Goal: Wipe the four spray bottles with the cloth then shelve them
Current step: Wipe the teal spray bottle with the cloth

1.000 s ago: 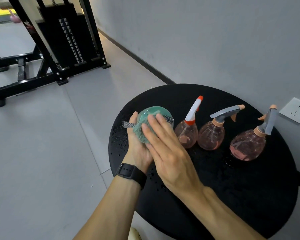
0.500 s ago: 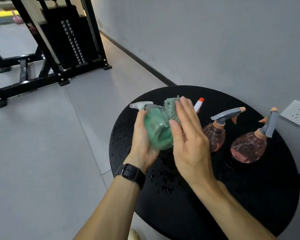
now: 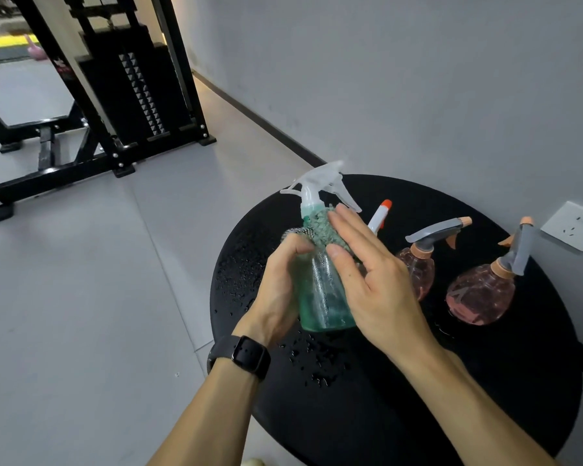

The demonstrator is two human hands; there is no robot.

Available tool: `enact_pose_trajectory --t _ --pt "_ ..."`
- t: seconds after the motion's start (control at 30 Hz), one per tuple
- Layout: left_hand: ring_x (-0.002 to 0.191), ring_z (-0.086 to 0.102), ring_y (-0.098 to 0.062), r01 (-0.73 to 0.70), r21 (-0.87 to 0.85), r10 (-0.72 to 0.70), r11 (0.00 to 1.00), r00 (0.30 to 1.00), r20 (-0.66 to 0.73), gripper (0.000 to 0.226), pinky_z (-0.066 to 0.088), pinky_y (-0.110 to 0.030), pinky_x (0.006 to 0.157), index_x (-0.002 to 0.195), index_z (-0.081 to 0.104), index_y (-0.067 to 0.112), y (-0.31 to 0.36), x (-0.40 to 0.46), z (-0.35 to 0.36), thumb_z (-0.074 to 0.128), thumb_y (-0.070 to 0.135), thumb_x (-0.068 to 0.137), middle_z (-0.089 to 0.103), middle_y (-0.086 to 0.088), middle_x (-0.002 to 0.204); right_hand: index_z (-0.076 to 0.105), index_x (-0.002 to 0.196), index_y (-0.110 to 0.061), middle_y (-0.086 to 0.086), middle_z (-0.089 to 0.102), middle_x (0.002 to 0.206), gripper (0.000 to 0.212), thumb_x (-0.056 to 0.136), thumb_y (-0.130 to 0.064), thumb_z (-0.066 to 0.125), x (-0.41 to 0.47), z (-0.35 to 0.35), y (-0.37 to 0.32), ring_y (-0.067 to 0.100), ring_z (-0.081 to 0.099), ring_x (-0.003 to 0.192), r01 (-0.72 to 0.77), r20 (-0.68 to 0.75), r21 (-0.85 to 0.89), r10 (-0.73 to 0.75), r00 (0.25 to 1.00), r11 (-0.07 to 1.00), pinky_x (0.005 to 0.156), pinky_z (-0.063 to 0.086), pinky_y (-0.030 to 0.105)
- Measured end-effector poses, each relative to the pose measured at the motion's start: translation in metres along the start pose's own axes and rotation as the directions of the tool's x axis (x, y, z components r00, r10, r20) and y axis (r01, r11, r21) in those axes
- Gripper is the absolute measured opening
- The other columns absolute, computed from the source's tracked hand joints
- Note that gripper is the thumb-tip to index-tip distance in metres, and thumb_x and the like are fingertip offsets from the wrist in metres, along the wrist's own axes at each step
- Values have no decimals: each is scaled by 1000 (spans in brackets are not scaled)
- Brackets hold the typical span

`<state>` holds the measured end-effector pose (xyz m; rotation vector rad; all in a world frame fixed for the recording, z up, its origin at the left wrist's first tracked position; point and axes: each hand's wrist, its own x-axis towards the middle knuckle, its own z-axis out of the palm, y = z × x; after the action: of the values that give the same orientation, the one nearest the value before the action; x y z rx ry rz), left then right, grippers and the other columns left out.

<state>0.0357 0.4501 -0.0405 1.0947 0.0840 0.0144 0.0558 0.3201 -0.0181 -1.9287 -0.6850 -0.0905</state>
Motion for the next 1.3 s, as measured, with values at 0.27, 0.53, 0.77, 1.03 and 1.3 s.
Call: enact_pose_trajectory --t 0.27,0.53,0.77,1.03,1.3 --pt "92 69 -27 2 184 -17 983 997 79 51 57 -40 83 121 60 10 -3 -1 -8 74 17 72 71 -10 105 51 136 -29 -17 47 143 40 98 -17 55 4 -13 6 -12 39 131 12 -24 15 -11 1000 1000 107 38 16" --pt "88 68 -24 22 333 -26 943 1000 8 48 53 -47 87 107 62 21 -11 1 -3 76 18 61 69 -6 96 51 136 -2 5 43 146 38 99 -11 51 15 -11 -1 18 36 141 301 -311 -217 -358 880 929 116 31 36" --pt "82 65 -17 -35 415 21 909 999 40 41 53 -35 75 103 60 15 -11 -3 6 66 11 62 67 -2 87 48 139 -4 4 38 152 41 98 -11 50 20 2 11 14 23 146 225 -172 -280 -279 945 933 118 17 18" --pt "84 65 -27 -62 329 65 942 998 0 47 55 -49 77 113 52 -3 -7 -4 2 62 3 68 64 -14 94 51 138 -11 -4 38 151 39 98 -10 51 9 8 17 6 24 145 254 -67 -226 -275 959 941 118 23 25" --pt "94 65 -30 -33 175 44 984 997 -56 65 56 -46 85 127 48 8 -7 0 -2 70 7 66 65 -15 103 58 127 2 9 52 140 35 92 3 56 3 1 14 20 44 137 353 -218 -199 -393 893 914 112 38 35"
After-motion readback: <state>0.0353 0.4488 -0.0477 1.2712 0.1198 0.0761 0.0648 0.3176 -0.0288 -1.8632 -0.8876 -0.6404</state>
